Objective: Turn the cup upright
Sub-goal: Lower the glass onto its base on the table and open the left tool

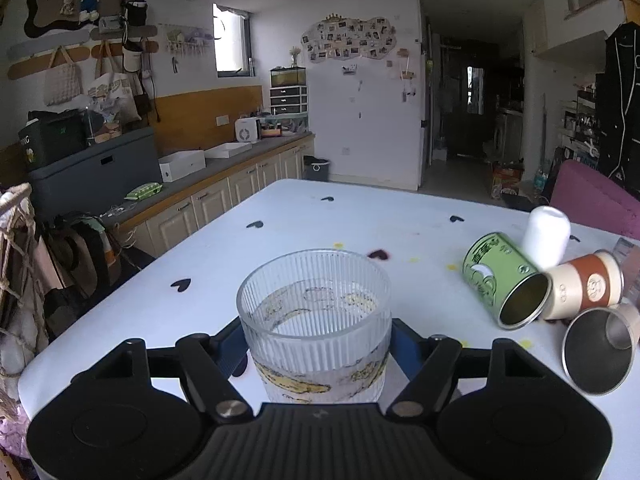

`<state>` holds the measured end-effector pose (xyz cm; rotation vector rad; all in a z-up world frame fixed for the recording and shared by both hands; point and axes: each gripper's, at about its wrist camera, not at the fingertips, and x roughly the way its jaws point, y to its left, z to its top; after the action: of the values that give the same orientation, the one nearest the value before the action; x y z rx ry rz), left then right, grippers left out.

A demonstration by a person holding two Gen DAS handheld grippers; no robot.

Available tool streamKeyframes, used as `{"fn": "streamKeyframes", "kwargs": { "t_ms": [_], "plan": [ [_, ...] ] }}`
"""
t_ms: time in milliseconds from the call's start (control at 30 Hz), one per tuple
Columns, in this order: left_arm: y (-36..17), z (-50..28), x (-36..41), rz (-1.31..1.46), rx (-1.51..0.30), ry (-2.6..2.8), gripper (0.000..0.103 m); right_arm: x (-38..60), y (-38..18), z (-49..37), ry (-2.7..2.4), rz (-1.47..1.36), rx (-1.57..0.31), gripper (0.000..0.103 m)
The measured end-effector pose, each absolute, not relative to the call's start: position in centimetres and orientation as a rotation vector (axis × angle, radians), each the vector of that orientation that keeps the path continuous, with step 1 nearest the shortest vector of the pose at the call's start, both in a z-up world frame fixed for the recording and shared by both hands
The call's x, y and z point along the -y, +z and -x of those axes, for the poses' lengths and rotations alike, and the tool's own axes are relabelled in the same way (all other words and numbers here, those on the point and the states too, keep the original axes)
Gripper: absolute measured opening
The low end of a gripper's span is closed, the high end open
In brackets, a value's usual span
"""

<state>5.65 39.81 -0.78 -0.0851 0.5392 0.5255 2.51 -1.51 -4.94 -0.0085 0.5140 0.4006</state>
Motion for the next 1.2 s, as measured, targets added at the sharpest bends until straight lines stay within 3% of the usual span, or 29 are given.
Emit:
{"fn": "streamKeyframes", "kwargs": {
  "t_ms": [367,433,467,633,833,1200],
  "plan": [
    [-1.6,-6.0,-39.2,0.051,-0.52,0.514,0.077,1.0,-4.1,-2.6,0.386,0.012,-0.496,0.079],
    [-1.7,-5.8,-39.4,0.077,-0.518,0.518,0.094,0.9,-3.8,-2.5,0.372,0.005,-0.492,0.08],
    [-1.7,-5.7,-39.4,0.079,-0.51,0.531,0.098,0.9,-3.6,-2.5,0.366,0.002,-0.489,0.08],
    [-1.6,-3.9,-38.6,0.097,-0.509,0.536,0.103,0.7,-2.6,-2.1,0.349,-0.01,-0.457,0.086],
    [-0.5,-0.8,-36.1,0.093,-0.495,0.514,0.103,-0.3,-1.6,-1.7,0.339,0.001,-0.427,0.097],
    [1.1,3.6,-31.3,0.071,-0.449,0.425,0.103,-2.2,-0.4,-0.7,0.348,0.033,-0.396,0.103]
  ]
}}
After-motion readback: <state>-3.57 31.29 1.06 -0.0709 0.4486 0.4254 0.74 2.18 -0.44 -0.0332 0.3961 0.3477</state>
